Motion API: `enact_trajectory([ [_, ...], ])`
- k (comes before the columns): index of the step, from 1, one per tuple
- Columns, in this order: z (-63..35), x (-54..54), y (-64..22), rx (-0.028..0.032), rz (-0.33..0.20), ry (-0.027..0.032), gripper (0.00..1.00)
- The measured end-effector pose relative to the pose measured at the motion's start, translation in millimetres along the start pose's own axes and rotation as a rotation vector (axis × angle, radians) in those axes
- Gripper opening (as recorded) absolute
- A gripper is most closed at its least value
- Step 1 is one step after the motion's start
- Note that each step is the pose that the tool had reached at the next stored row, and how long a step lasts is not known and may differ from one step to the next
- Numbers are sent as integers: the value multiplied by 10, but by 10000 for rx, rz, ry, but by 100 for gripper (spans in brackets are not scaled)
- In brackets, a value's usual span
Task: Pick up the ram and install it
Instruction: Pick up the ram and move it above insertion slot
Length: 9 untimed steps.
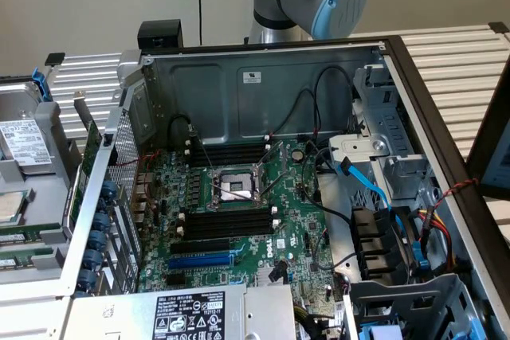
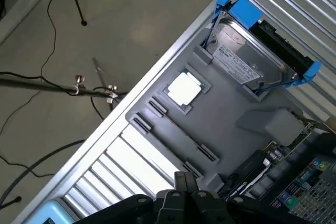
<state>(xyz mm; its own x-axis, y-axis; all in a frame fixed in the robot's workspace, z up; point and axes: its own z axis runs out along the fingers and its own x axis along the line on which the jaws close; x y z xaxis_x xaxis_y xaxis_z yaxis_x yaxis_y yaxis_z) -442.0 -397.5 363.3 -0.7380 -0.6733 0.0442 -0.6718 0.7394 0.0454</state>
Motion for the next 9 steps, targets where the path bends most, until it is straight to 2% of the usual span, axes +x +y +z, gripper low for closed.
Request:
enact_trajectory([
  [9,15,-1,-1,72,-1626,75,11],
])
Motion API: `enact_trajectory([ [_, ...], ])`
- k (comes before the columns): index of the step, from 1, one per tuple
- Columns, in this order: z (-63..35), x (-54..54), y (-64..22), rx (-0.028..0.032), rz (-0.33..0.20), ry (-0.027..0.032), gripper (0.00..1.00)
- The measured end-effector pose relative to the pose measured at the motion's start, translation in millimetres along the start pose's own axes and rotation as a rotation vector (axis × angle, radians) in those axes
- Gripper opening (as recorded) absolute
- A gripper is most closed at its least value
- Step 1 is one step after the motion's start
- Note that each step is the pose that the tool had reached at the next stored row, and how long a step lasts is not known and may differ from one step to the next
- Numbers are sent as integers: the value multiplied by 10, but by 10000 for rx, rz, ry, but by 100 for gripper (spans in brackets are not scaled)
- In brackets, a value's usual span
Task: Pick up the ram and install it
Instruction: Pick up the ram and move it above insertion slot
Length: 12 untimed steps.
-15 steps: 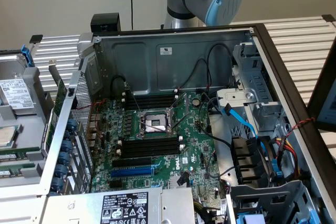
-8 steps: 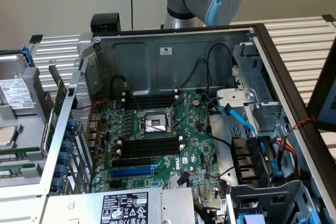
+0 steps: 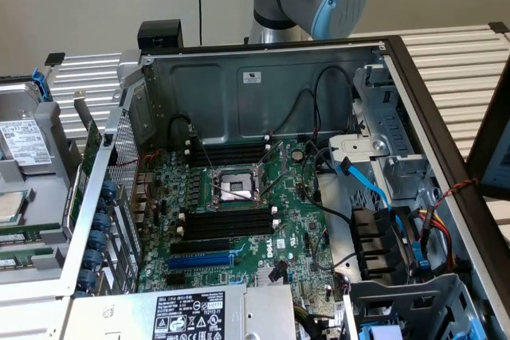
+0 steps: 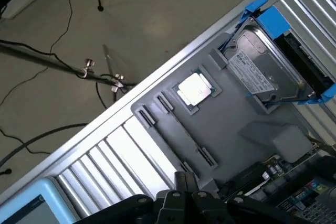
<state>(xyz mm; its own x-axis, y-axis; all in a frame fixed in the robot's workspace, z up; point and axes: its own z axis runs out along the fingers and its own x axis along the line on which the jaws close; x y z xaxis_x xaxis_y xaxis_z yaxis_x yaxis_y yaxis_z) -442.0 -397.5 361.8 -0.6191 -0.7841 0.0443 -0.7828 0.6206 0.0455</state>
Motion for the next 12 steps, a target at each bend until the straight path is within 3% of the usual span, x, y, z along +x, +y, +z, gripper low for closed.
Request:
enact_trajectory([
  [12,19,-1,-1,106,-2176,91,11],
])
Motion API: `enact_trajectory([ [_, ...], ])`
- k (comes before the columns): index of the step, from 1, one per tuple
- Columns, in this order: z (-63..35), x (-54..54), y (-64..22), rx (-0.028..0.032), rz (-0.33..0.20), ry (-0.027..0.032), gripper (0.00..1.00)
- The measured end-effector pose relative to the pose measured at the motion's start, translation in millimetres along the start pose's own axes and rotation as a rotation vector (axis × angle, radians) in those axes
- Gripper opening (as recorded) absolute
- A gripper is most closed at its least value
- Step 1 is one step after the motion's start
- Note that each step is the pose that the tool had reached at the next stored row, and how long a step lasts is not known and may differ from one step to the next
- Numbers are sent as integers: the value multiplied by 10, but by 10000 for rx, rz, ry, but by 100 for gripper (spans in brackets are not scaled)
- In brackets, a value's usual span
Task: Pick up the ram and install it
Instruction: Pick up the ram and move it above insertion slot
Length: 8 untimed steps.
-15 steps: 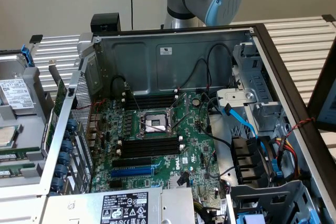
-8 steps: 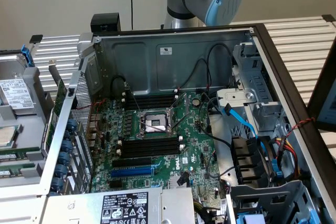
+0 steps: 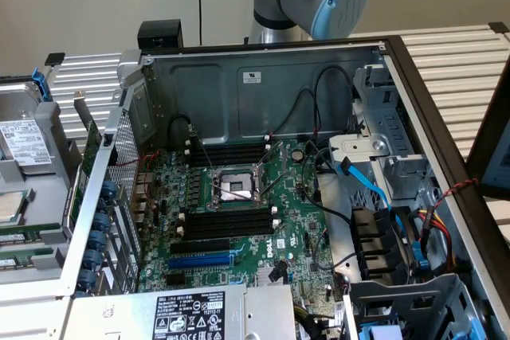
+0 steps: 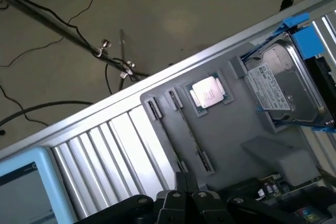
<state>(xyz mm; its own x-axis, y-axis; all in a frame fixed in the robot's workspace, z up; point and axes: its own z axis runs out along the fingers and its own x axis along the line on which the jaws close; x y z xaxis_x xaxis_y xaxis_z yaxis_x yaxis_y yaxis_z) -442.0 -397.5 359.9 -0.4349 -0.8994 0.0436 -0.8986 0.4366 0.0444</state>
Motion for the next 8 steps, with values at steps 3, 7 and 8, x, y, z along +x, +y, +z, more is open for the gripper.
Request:
enact_trajectory([
  [3,3,0,0,30,-544,21,11],
  [7,5,0,0,76,-1279,48,11],
  [8,6,0,0,89,-1452,53,11],
])
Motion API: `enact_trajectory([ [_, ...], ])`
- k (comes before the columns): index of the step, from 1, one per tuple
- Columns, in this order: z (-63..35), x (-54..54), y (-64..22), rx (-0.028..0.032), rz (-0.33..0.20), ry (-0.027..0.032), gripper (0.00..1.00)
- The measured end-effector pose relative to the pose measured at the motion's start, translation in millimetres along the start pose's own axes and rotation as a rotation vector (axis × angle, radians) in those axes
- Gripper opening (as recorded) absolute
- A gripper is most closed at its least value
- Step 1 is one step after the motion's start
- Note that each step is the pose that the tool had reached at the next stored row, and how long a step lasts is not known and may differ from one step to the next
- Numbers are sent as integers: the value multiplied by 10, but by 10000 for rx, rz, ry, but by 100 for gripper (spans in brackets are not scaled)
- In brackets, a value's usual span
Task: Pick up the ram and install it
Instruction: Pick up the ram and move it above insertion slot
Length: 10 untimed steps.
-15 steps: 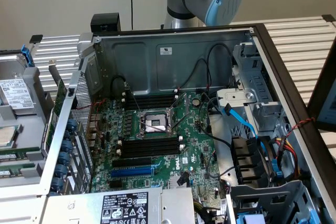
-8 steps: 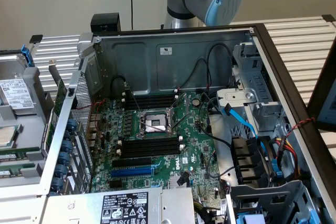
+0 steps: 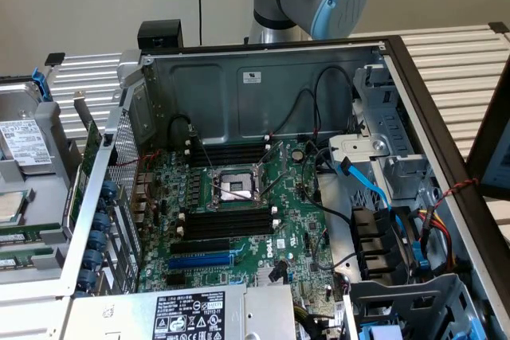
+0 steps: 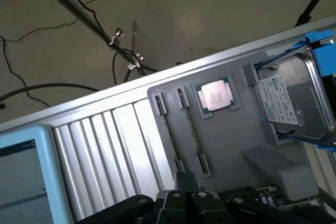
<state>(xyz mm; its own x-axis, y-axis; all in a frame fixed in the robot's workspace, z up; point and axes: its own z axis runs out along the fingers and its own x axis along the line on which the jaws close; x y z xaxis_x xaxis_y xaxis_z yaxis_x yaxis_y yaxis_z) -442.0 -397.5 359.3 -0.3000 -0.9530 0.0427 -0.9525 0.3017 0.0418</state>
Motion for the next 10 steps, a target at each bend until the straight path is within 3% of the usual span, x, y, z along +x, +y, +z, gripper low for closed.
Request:
enact_trajectory([
  [3,5,0,-1,56,-544,11,11],
  [8,8,0,-1,242,-1459,7,11],
  [10,11,-1,-2,282,-1813,10,11],
])
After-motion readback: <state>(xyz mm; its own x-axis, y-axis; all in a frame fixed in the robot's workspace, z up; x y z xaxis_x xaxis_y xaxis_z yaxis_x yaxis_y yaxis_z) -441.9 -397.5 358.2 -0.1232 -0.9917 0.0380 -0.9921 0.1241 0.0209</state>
